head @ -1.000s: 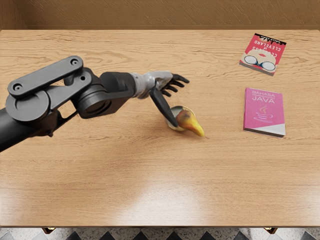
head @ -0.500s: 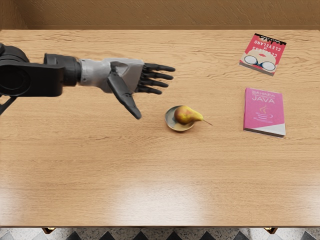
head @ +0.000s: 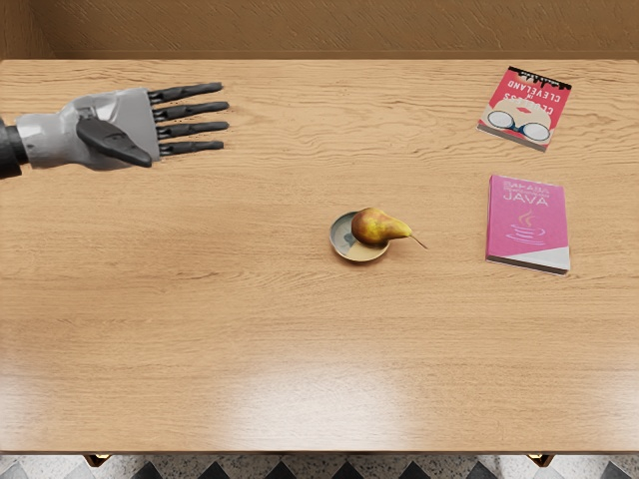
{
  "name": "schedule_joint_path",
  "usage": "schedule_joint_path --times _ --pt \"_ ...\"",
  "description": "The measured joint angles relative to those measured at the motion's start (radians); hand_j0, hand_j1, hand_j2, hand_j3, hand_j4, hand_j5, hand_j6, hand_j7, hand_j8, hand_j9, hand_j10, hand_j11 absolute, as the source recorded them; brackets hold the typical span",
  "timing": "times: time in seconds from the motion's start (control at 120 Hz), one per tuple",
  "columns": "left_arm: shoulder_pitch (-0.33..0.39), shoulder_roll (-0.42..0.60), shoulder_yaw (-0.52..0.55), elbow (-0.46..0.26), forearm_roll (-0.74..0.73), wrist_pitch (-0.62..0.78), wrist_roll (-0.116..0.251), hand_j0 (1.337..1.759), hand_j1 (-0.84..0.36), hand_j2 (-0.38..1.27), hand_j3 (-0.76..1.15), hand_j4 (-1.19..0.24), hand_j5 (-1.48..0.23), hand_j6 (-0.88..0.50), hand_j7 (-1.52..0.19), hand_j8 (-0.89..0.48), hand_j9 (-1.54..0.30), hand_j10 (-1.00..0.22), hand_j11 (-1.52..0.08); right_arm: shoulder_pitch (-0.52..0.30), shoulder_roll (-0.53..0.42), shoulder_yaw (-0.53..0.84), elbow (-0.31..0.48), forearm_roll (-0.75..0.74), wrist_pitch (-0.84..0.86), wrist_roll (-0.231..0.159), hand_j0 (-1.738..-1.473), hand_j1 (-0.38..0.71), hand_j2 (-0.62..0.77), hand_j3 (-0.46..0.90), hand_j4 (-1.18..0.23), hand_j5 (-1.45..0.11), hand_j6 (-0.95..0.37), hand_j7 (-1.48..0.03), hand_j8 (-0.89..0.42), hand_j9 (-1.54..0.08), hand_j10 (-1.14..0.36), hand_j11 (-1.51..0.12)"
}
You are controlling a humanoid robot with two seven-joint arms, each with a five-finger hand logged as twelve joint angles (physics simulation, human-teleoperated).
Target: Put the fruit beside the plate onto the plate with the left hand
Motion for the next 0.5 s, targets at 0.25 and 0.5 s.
schedule_joint_path --times 0.25,0.5 --pt "0.059 0.121 0.0 0.001 -0.033 -0.001 0.0 1.658 0.34 0.0 0.0 0.0 -0.01 0.0 -0.01 0.0 -0.01 0.0 -0.01 0.0 0.0 0.0 0.0 0.0 0.0 0.0 -1.658 -0.33 0.0 0.0 -0.02 -0.02 -0.01 -0.02 -0.01 -0.02 -0.01 -0.02" --pt "0.094 0.194 0.0 0.003 -0.044 -0.001 0.0 1.658 0.35 0.0 0.0 0.0 0.0 0.0 0.0 0.0 0.0 0.0 0.0 0.0 0.0 0.0 0.0 0.0 0.0 0.0 -1.658 -0.33 0.0 0.0 -0.02 -0.02 -0.01 -0.02 -0.01 -0.02 -0.01 -0.02"
